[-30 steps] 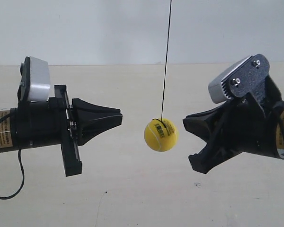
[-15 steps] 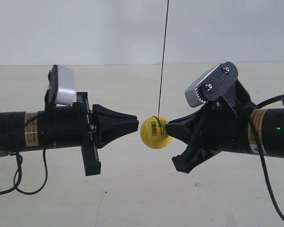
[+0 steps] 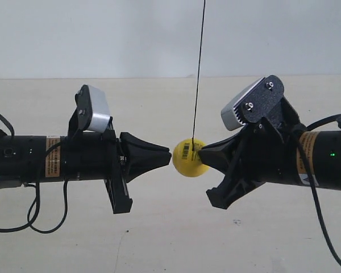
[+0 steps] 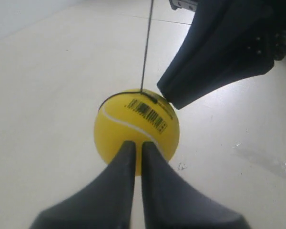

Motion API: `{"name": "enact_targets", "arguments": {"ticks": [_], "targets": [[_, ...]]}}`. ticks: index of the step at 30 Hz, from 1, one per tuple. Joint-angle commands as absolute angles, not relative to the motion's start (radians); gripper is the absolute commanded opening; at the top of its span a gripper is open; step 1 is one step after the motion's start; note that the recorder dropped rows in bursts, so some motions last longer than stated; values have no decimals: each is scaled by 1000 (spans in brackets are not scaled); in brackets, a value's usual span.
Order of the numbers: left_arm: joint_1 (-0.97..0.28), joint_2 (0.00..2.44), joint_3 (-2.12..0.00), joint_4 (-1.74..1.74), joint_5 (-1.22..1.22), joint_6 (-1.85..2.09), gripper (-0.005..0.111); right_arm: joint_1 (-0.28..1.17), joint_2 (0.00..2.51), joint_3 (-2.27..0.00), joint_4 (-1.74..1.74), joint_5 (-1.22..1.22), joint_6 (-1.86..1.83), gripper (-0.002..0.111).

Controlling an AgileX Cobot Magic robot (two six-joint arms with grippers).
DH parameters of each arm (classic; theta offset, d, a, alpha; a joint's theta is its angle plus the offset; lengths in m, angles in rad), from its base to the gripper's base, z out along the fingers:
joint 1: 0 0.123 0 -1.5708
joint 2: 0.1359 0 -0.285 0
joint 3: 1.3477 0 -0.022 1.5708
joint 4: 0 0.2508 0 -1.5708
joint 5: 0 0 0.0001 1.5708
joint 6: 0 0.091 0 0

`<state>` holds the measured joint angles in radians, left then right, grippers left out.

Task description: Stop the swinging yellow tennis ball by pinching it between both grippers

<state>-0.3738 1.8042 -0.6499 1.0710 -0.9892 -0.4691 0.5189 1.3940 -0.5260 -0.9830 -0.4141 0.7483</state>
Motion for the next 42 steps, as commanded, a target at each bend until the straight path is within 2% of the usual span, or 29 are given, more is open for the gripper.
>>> {"name": "enact_targets", "arguments": {"ticks": [1, 42], "targets": [[-381, 1805, -655, 1058, -985, -478, 5, 521, 1394, -531, -979, -381, 743, 0], [-383, 1827, -655, 1137, -1040, -550, 5, 521, 1422, -531, -924, -385, 708, 0]]}}
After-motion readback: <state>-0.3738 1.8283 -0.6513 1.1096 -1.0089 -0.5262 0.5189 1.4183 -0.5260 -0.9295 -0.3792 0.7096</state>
